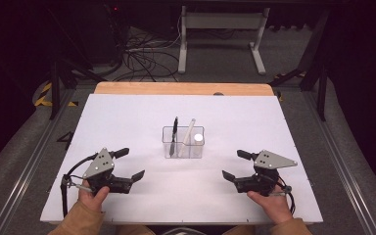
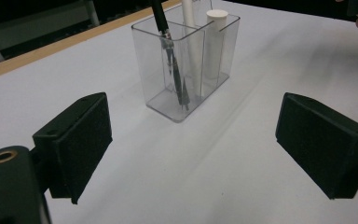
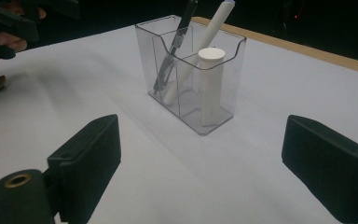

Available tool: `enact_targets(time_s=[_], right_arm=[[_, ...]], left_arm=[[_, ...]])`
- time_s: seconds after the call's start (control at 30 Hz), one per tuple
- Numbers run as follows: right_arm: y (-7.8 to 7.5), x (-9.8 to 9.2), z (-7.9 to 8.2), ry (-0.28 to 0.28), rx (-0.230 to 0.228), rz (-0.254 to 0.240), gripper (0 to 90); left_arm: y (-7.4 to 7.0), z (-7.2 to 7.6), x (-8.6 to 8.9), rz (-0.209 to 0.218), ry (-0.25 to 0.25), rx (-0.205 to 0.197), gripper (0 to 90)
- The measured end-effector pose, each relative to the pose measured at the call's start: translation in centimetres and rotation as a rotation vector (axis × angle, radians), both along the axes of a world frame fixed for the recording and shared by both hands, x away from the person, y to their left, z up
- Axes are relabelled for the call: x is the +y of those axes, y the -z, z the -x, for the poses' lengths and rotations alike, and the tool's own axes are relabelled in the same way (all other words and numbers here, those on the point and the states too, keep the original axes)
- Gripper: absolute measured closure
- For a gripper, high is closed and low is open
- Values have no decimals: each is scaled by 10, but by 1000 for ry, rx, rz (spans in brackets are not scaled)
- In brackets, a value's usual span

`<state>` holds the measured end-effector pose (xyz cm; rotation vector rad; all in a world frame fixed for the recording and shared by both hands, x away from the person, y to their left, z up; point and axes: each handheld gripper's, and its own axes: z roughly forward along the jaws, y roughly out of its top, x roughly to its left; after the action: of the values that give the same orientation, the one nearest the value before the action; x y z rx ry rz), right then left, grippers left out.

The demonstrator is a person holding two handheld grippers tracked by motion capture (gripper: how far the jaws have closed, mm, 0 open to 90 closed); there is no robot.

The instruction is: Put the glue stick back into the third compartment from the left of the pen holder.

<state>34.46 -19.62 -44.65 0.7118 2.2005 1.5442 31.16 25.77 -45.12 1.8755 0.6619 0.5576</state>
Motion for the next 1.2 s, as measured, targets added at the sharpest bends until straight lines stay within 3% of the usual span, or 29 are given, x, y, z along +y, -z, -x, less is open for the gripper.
enact_targets(time_s=[0.13,0.23,0.37,0.53,0.83,0.97,1.07,1.2], right_arm=[[2,0,-1,2,3,9,121],[4,0,-1,-3,3,10,121],[6,0,-2,-2,8,14,121],[8,2,-3,-2,14,15,121],[10,3,-4,-2,21,29,122],[10,4,-4,-3,24,31,122],[11,4,-4,-4,24,30,122],[12,6,-5,-6,28,35,122]], left_arm=[[13,1,3,-8,-20,16,112],[22,0,7,16,-17,43,113],[30,2,10,1,-27,54,113],[25,5,9,-19,-38,23,110],[23,1,13,64,-33,49,99],[23,2,13,52,-44,44,100],[22,3,13,8,-63,16,103],[23,3,14,12,-65,19,107]])
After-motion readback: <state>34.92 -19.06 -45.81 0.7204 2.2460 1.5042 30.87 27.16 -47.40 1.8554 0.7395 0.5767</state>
